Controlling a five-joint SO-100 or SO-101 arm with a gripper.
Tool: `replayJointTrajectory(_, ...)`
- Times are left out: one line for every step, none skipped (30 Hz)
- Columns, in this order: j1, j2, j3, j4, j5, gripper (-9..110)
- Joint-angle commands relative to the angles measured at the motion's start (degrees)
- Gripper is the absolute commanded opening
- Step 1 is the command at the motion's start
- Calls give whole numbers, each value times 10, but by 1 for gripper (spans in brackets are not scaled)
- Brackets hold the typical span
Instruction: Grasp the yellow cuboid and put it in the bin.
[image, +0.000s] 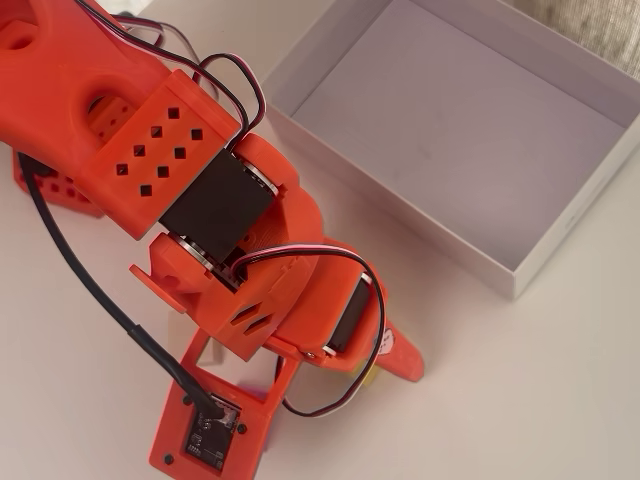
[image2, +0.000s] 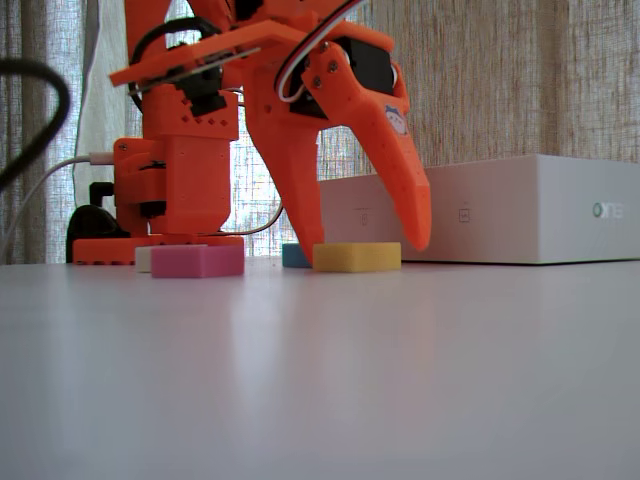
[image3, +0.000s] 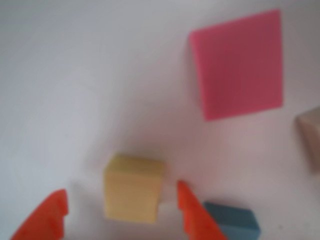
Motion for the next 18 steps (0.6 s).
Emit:
replayJointTrajectory(-3, -8, -12, -9, 18, 28)
replayJointTrajectory(-3, -11, -13, -9, 18, 27)
replayJointTrajectory(-3, -13, -14, -9, 18, 24)
replayJointTrajectory(-4, -15, -14, -8, 18, 21)
replayJointTrajectory(-4, -17, -14, -7, 18, 18)
replayJointTrajectory(-4, -18, -14, -7, 18, 16)
replayJointTrajectory(-4, -18, -14, -4, 19, 15)
replayJointTrajectory(-3, -19, -14, -4, 22, 11)
replayJointTrajectory(0, -22, -16, -2, 25, 5)
replayJointTrajectory(2, -25, -17, 3, 29, 3)
replayJointTrajectory(3, -28, -18, 6, 29, 3)
replayJointTrajectory(3, -31, -18, 9, 29, 2)
replayJointTrajectory(4, -33, -18, 11, 29, -3)
replayJointTrajectory(4, -36, -21, 16, 31, -8)
replayJointTrajectory(4, -40, -23, 20, 33, -8)
replayJointTrajectory(4, -42, -23, 23, 33, -8)
replayJointTrajectory(4, -44, -23, 24, 33, -8)
replayJointTrajectory(4, -44, -24, 24, 34, -8)
